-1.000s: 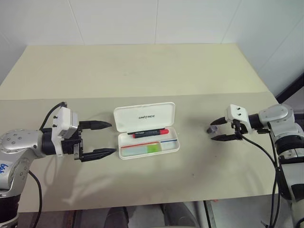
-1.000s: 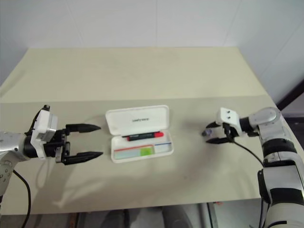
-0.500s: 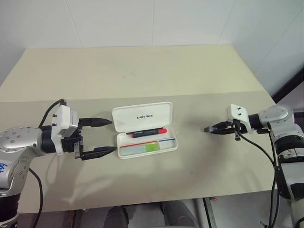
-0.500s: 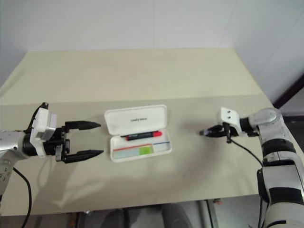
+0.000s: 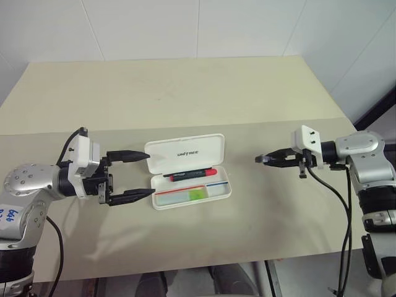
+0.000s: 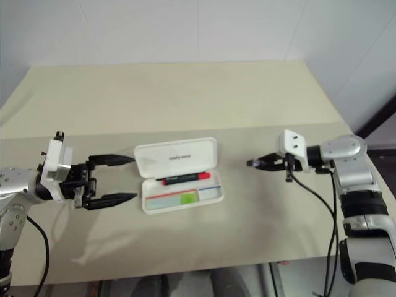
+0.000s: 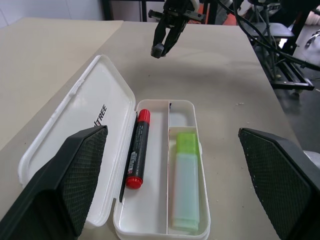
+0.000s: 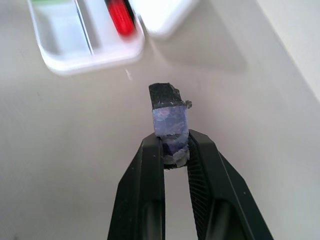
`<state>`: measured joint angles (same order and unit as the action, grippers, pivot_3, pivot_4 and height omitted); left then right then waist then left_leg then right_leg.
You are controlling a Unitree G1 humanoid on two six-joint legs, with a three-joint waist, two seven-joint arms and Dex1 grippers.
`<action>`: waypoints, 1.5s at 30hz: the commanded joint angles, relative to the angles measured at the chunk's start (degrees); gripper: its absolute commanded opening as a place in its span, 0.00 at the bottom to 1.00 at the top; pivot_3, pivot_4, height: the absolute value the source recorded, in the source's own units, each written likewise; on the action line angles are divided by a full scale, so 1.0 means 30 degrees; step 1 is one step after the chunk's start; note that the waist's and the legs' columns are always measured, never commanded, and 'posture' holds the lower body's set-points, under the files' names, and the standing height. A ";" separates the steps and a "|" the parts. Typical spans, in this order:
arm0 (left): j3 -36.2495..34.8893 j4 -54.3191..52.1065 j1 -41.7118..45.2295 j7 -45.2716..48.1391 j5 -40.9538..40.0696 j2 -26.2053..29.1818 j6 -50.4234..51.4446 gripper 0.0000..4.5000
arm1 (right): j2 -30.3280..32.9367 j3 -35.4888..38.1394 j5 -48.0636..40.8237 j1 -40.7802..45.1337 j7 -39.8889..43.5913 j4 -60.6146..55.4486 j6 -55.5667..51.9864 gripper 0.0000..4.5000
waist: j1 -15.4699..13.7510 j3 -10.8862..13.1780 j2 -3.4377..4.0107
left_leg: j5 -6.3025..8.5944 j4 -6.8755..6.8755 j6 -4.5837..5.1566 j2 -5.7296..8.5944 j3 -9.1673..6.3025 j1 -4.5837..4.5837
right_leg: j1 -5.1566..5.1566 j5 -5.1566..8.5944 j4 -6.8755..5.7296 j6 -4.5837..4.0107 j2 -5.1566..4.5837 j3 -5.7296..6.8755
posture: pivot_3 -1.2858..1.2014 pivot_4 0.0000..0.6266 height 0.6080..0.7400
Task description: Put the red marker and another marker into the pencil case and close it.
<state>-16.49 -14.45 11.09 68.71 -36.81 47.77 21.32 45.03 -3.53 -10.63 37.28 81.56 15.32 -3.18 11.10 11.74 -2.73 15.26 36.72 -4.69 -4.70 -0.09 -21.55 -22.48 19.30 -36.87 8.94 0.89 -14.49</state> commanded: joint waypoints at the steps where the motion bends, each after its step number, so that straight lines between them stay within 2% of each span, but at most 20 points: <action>1: -0.0793 0.0629 -0.0035 0.0720 -0.0460 -0.0039 -0.0919 1.00 | 0.0140 0.0309 -0.1075 -0.0731 -0.0906 -0.4057 -0.2198 0.07 | -0.0035 0.0000 0.0000 | 0.0004 -0.0016 -0.0003 -0.0001 -0.0002 0.0000 | -0.0001 0.0004 0.0001 0.0004 -0.0001 0.0007 | 0.52 0.24 1.00; 9: -0.0885 0.1427 -0.0694 0.1013 0.0042 0.0158 -0.1717 1.00 | -0.0290 -0.1451 -0.1056 -0.1689 -0.1927 -0.8379 -0.4718 0.07 | -0.0164 0.0000 -0.0005 | 0.0025 -0.0137 -0.0030 0.0001 -0.0005 -0.0001 | -0.0046 0.0058 0.0019 -0.0013 -0.0016 0.0035 | 0.52 0.24 1.00; 26: -0.1742 0.0879 -0.1936 0.0607 -0.0108 0.0291 -0.1760 1.00 | -0.1467 -0.4020 -0.0232 -0.1772 -0.3192 -0.9170 -0.5043 0.07 | -0.0530 0.0003 -0.0011 | 0.0072 -0.0197 -0.0054 -0.0003 0.0001 -0.0003 | -0.0089 0.0122 0.0020 -0.0041 -0.0025 0.0056 | 0.52 0.24 1.00; 36: -0.1614 0.0894 -0.1901 0.0416 -0.0039 0.0203 -0.1816 1.00 | -0.1185 -0.4096 -0.0029 -0.1955 -0.3072 -0.9148 -0.5048 0.86 | -0.0570 0.0004 -0.0013 | 0.0075 -0.0202 -0.0056 -0.0003 0.0001 -0.0004 | -0.0089 0.0129 0.0024 -0.0046 -0.0028 0.0060 | 0.52 0.24 1.00; 38: -0.1544 0.0938 -0.1831 0.0397 -0.0025 0.0183 -0.1836 1.00 | -0.1106 -0.4029 -0.0063 -0.1964 -0.3012 -0.9153 -0.5040 0.99 | -0.0549 0.0004 -0.0013 | 0.0076 -0.0202 -0.0056 -0.0003 0.0002 -0.0003 | -0.0089 0.0129 0.0023 -0.0046 -0.0027 0.0061 | 0.52 0.24 1.00; 45: -0.1275 0.1096 -0.1552 0.0311 0.0099 0.0080 -0.1963 1.00 | -0.0959 -0.3800 -0.0237 -0.1960 -0.3004 -0.9279 -0.5087 0.99 | -0.0559 0.0005 -0.0014 | 0.0077 -0.0203 -0.0056 -0.0003 0.0001 -0.0004 | -0.0090 0.0130 0.0025 -0.0047 -0.0028 0.0061 | 0.52 0.24 1.00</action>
<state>-20.03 -10.44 5.84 69.99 -36.57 47.99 16.37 41.28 -16.00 -10.63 31.54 72.37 -10.42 -18.69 9.42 11.76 -2.77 15.50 36.11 -4.86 -4.71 -0.09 -21.56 -22.75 19.69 -36.79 8.80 0.81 -14.31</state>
